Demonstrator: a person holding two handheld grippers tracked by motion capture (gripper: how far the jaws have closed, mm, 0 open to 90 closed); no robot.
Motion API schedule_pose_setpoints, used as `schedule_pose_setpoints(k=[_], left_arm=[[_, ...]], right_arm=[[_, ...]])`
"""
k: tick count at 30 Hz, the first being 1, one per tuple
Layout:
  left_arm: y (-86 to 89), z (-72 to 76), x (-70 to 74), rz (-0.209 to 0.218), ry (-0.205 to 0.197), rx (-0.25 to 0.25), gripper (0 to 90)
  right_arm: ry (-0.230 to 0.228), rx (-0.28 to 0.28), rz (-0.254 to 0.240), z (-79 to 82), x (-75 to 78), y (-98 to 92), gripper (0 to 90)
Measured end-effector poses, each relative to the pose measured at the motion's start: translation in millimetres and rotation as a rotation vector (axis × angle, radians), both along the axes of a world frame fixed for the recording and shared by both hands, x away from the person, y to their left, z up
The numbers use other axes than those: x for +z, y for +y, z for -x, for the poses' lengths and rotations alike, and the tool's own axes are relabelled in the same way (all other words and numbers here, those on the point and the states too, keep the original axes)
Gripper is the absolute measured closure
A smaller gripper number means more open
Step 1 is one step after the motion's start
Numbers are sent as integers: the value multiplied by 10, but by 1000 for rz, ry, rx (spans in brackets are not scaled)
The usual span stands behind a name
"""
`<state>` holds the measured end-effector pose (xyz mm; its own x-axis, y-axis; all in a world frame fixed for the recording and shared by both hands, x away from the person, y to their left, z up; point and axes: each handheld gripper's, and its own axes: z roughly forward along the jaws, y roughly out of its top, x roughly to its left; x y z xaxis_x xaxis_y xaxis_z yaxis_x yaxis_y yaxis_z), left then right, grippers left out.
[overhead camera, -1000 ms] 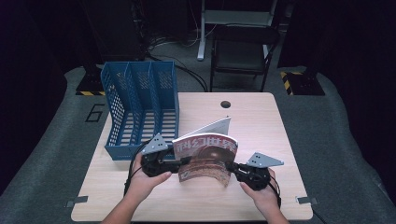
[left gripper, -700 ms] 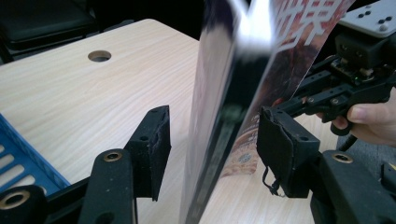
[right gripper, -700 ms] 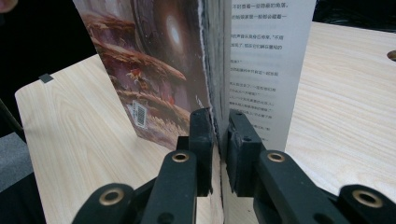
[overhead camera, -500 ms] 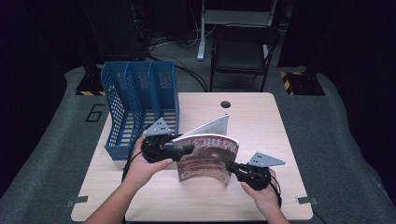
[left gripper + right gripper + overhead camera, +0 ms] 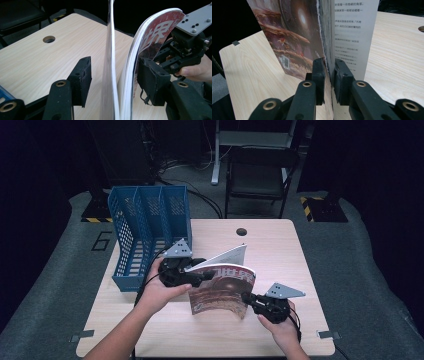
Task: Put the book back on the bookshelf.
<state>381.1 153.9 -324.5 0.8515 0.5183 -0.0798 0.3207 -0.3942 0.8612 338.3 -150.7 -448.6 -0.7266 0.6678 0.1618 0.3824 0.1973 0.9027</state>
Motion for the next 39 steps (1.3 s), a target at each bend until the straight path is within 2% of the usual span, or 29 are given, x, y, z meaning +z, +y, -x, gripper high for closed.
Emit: schedule_pose_setpoints(k=[4, 6, 13, 17, 21, 26, 30, 34, 39], left_arm=[[-36, -16, 55, -3, -11, -4, 468], [-58, -14, 72, -13, -27, -6, 521], [-102, -18, 89, -64, -15, -46, 665], [-120, -21, 59, -84, -5, -60, 693], [-101, -6, 70, -81, -22, -53, 750], [-98, 0, 66, -75, -15, -66, 809], [-98, 0, 66, -80, -12, -78, 816], [-108, 4, 74, -89, -9, -79, 832], [-123, 12, 90, -108, -12, -84, 835]], right_arm=[[-4, 0, 1, -7, -4, -5, 796], [-3, 0, 0, -7, -4, -3, 796], [-1, 1, 3, -14, -5, -4, 794], [-4, 0, 0, -22, -8, -2, 789], [-6, -6, 2, -31, -11, 4, 787], [-4, -15, 3, -41, -13, 2, 777], [-3, -16, -1, -48, -16, 1, 762], [2, -37, 2, -74, -39, -15, 705], [20, -51, 1, -92, -74, -12, 706]])
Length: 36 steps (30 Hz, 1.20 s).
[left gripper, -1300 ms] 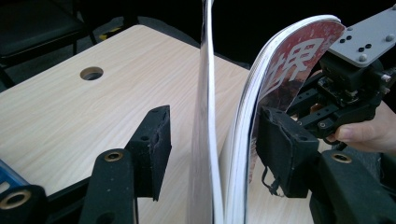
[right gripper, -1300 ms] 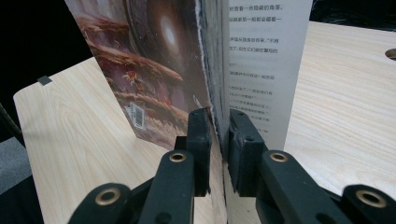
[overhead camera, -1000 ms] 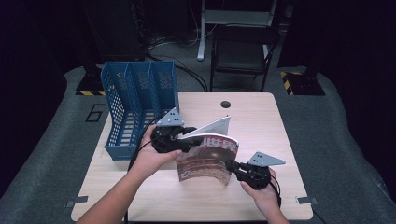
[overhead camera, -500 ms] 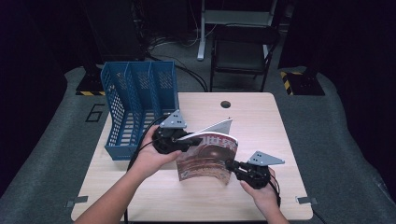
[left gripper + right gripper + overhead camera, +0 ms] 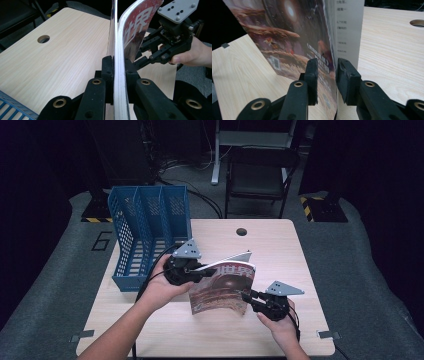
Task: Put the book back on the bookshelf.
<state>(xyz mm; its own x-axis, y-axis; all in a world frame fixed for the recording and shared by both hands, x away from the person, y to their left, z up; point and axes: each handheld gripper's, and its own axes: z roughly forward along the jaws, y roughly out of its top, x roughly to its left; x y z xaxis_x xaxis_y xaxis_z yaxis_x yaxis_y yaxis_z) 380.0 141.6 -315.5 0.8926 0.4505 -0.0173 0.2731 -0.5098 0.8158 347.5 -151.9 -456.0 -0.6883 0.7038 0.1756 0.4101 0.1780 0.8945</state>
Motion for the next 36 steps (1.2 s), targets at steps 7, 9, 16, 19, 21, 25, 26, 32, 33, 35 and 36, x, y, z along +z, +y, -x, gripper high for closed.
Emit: schedule_pose_setpoints(k=[7, 9, 16, 19, 21, 25, 26, 32, 33, 35, 36], left_arm=[[-25, -4, 37, -43, -1, -9, 835], [-25, -10, 43, -46, 22, -8, 831], [-43, -46, 63, -110, 49, -17, 802], [-41, -58, 64, -107, 68, -13, 779], [-35, -59, 63, -121, 69, -13, 787], [-36, -59, 52, -157, 64, -13, 807], [-36, -58, 51, -161, 55, -1, 813], [-53, -53, 59, -173, 54, -19, 830], [-53, -53, 59, -173, 54, -19, 831], [-65, -44, 71, -193, 48, -31, 831], [-71, -43, 71, -193, 47, -37, 831]], right_arm=[[-9, -11, 17, -35, 10, 6, 801], [-8, -15, 18, -43, 16, 14, 809], [-9, -14, 19, -70, 17, 15, 812], [-3, -14, 17, -76, 18, 20, 811], [-3, -14, 17, -79, 18, 20, 811], [-12, -17, 21, -95, 18, 19, 807], [-13, -19, 18, -98, 16, 22, 807], [-18, -18, 17, -129, 11, 22, 796], [-18, -18, 17, -129, 11, 22, 796], [-19, -19, 15, -138, 8, 19, 794], [-19, -19, 15, -138, 8, 19, 794]])
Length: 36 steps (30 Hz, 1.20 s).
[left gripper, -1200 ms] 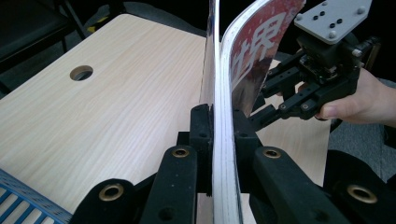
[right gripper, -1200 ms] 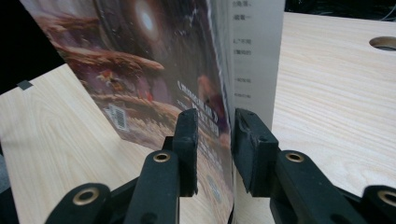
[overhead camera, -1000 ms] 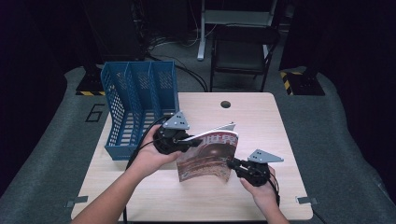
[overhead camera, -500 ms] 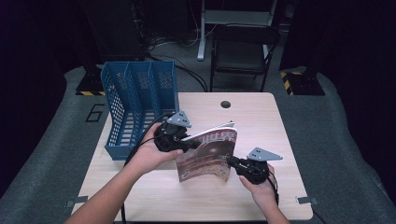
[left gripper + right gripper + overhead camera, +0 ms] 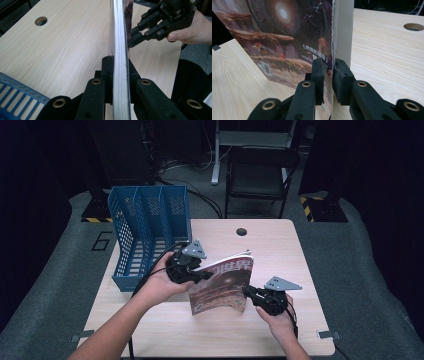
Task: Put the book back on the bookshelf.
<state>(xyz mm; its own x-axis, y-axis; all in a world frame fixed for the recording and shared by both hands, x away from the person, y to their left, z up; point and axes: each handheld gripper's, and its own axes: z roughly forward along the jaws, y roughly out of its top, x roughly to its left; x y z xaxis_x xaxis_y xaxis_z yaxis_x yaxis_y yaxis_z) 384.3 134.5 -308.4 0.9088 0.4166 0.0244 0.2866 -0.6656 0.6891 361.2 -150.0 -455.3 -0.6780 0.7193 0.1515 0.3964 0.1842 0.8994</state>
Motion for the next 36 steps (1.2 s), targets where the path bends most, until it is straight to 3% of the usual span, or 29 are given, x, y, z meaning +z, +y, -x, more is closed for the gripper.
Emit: schedule_pose_setpoints(k=[5, 24, 36], left_arm=[[-8, -18, 15, -21, 4, 4, 830], [-10, -28, 18, -22, 12, 17, 839], [-20, -38, 39, -41, 32, 11, 840]], right_arm=[[-1, 0, 0, -7, 4, -3, 793], [29, 5, -39, -33, -24, -35, 742], [56, 4, -3, -35, -106, -22, 688]])
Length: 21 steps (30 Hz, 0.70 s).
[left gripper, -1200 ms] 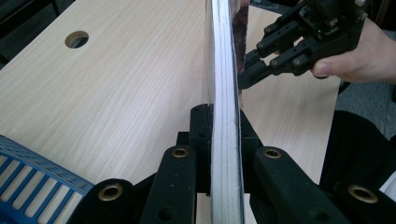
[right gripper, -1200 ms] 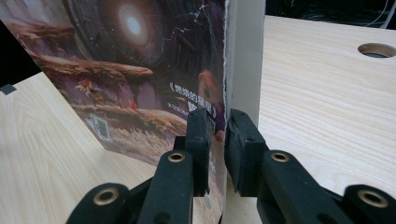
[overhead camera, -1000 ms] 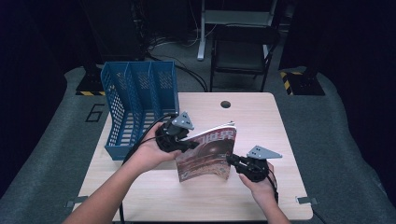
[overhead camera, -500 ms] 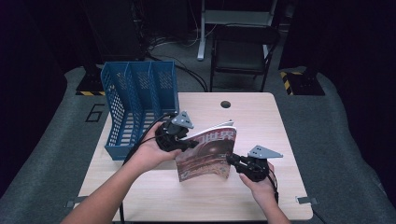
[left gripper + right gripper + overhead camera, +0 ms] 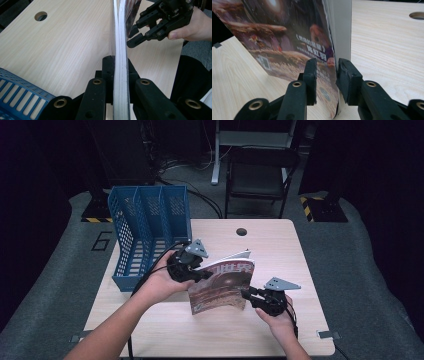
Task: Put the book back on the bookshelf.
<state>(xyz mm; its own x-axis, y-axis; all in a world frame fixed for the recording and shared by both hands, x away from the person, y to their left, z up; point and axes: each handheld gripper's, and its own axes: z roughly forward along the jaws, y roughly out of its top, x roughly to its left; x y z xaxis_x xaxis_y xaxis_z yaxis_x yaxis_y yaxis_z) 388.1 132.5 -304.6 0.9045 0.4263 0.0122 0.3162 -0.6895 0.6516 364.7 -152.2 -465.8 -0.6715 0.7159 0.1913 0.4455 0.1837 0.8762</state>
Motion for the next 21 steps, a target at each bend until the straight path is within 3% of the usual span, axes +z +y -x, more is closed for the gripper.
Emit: schedule_pose_setpoints(k=[7, 13, 21], left_arm=[[-27, -2, 20, -25, 8, -8, 839], [-34, -1, 19, -31, -9, 7, 840], [-40, -38, 28, -27, -8, 14, 841]], right_arm=[[10, 2, 9, -4, -10, -4, 723], [5, 0, 4, 0, -6, -6, 723], [27, -10, -17, -9, -11, -26, 679]])
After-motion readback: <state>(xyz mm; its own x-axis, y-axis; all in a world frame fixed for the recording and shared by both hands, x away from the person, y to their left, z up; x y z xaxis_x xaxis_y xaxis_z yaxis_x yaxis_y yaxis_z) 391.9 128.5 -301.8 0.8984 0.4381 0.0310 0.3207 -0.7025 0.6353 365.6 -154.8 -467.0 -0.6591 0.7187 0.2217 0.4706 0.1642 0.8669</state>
